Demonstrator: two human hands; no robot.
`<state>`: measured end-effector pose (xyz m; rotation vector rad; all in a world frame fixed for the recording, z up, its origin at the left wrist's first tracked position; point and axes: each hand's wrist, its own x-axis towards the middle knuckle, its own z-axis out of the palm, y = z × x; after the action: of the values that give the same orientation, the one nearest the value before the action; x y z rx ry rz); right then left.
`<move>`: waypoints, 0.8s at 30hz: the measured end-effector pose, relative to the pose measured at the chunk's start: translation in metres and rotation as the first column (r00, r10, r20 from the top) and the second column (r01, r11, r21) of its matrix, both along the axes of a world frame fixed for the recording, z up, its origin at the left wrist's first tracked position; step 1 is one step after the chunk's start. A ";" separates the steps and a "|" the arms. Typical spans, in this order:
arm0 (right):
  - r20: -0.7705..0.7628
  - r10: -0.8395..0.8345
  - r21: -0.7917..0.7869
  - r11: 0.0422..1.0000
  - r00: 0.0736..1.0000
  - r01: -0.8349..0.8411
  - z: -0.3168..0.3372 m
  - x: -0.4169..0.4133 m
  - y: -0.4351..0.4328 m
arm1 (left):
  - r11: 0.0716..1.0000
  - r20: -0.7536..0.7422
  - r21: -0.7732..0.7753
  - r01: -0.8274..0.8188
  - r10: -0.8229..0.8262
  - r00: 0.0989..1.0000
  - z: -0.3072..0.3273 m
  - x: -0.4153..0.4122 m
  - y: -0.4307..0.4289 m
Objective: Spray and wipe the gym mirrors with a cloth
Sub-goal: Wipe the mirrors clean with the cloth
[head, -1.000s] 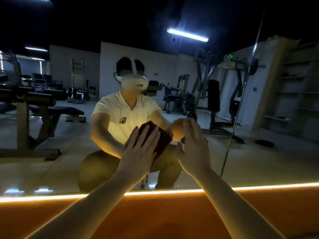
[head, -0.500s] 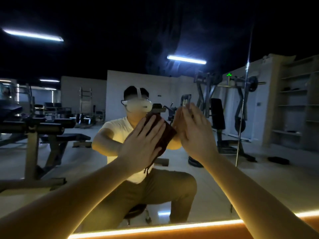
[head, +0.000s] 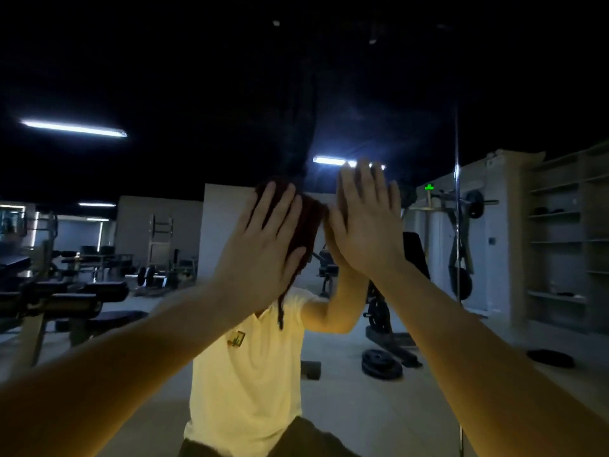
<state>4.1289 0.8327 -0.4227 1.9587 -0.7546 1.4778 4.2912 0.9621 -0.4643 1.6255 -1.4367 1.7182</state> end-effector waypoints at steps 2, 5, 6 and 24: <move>0.014 0.008 -0.023 1.000 1.000 -0.007 -0.004 0.005 -0.010 | 0.999 0.122 0.027 -0.048 0.044 0.992 0.008 0.014 0.009; 0.057 0.027 -0.076 0.997 0.998 -0.022 -0.009 0.007 -0.017 | 0.989 0.066 -0.071 -0.132 0.137 0.988 0.054 0.027 0.017; 0.061 0.030 -0.091 0.996 0.998 -0.025 -0.008 0.008 -0.018 | 0.982 0.004 -0.120 -0.145 0.147 0.989 0.077 0.026 0.016; 0.067 0.046 -0.102 0.994 0.997 -0.039 -0.007 0.010 -0.023 | 0.985 -0.030 -0.125 -0.119 0.116 0.993 0.181 0.010 0.017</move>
<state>4.1391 0.8101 -0.4294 1.8679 -0.6580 1.5851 4.3015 0.9792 -0.2834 1.6846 -1.2171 1.8096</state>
